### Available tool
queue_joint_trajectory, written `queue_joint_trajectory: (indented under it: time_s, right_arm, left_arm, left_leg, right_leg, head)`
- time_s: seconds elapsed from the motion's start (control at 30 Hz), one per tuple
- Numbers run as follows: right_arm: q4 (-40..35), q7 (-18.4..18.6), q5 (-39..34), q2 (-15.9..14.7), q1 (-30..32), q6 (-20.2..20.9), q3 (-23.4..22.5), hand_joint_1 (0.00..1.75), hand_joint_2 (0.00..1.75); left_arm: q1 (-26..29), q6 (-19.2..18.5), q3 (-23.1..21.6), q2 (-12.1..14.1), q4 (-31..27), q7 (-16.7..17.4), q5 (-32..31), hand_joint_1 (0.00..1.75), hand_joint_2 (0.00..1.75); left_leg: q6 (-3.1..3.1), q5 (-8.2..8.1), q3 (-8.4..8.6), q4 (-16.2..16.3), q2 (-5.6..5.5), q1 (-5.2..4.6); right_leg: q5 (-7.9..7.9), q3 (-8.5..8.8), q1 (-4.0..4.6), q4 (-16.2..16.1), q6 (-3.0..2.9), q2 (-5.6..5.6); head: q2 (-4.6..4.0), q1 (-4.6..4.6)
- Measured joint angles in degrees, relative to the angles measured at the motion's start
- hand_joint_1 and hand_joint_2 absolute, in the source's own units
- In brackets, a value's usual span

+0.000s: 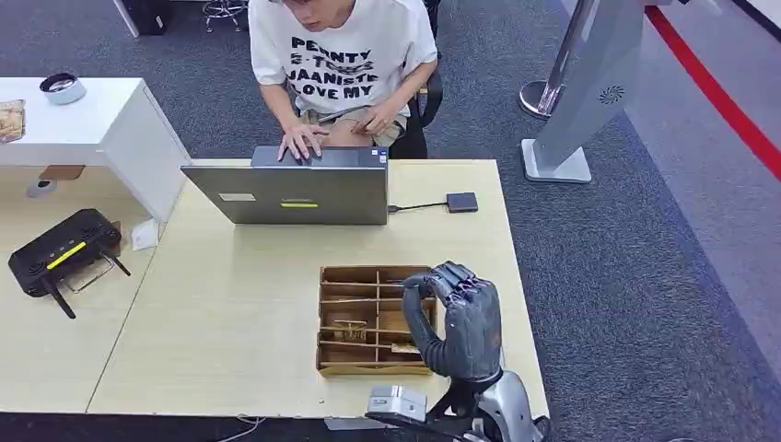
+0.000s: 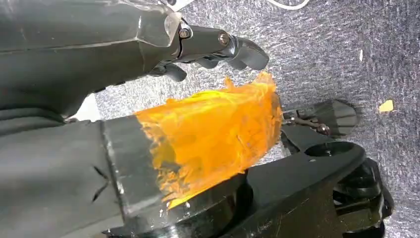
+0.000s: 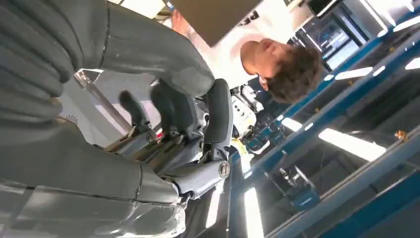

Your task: Pass the card to the sensor for recognition and then transmit it.

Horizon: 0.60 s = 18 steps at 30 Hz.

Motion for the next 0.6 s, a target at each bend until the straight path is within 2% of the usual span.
queue_joint_trajectory:
  time_s: [0.2,0.3,0.33,0.37,0.43,0.47,0.5,0.6]
  right_arm:
    - [3.3,1.0,1.1,-0.2,-1.5,0.5,1.0,1.38,1.75]
    - [3.9,1.0,1.1,-0.3,-1.7,0.5,1.2,1.27,1.75]
    - [4.1,1.1,1.1,-0.3,-1.8,0.5,1.2,1.06,1.75]
    - [4.3,1.2,1.1,-0.3,-2.0,0.6,1.4,0.77,1.75]
    - [5.1,2.0,1.5,-0.3,-2.5,1.0,1.6,0.87,1.75]
    - [5.8,2.3,1.7,-0.3,-2.7,1.3,1.6,1.03,1.75]
    - [6.5,2.5,1.8,-0.3,-3.0,1.4,1.7,1.26,1.75]
    - [8.7,2.8,2.1,-0.3,-3.7,1.5,1.8,1.26,1.75]
  left_arm:
    - [0.0,0.0,0.0,0.0,0.0,0.0,0.0,0.0,0.0]
    - [0.0,0.0,0.0,0.0,0.0,0.0,0.0,0.0,0.0]
    - [0.0,0.0,0.0,0.0,0.0,0.0,0.0,0.0,0.0]
    - [0.0,0.0,0.0,0.0,0.0,0.0,-0.1,0.0,0.0]
    - [0.0,0.0,0.0,0.0,0.0,0.1,-0.2,0.0,0.0]
    - [0.0,-0.1,0.0,0.0,0.0,0.2,-0.4,0.0,0.0]
    - [0.0,-0.1,0.0,0.0,0.0,0.2,-0.4,0.0,0.0]
    - [0.0,-0.2,0.0,0.0,0.0,0.4,-0.5,0.0,0.0]
  left_leg:
    - [0.0,0.0,0.0,0.0,-0.01,0.0]
    - [0.0,0.0,-0.01,0.0,-0.01,0.0]
    - [0.0,0.0,-0.01,0.0,-0.01,0.0]
    - [0.0,0.0,-0.01,0.0,0.0,0.0]
    - [0.0,0.0,-0.01,0.0,0.0,0.0]
    - [0.0,0.0,-0.01,0.0,-0.01,0.0]
    - [0.0,0.0,-0.01,0.0,-0.01,0.0]
    - [0.0,0.0,0.0,0.0,0.0,0.0]
  right_leg:
    - [0.0,0.0,0.0,0.0,0.0,0.0]
    - [0.0,0.0,0.0,0.0,0.0,0.0]
    - [0.0,0.0,0.0,0.0,0.0,0.0]
    - [0.0,-0.01,0.0,0.0,0.0,0.0]
    - [0.0,0.0,0.0,0.0,0.0,0.0]
    - [0.0,0.0,0.0,0.0,0.0,0.0]
    - [0.0,0.0,0.0,0.0,0.0,0.0]
    - [0.0,0.0,0.0,0.0,0.0,0.0]
  head:
    - [0.0,0.0]
    - [0.0,0.0]
    - [0.0,0.0]
    - [0.0,0.02]
    - [0.0,0.0]
    - [0.0,0.02]
    - [0.0,0.0]
    - [0.0,0.0]
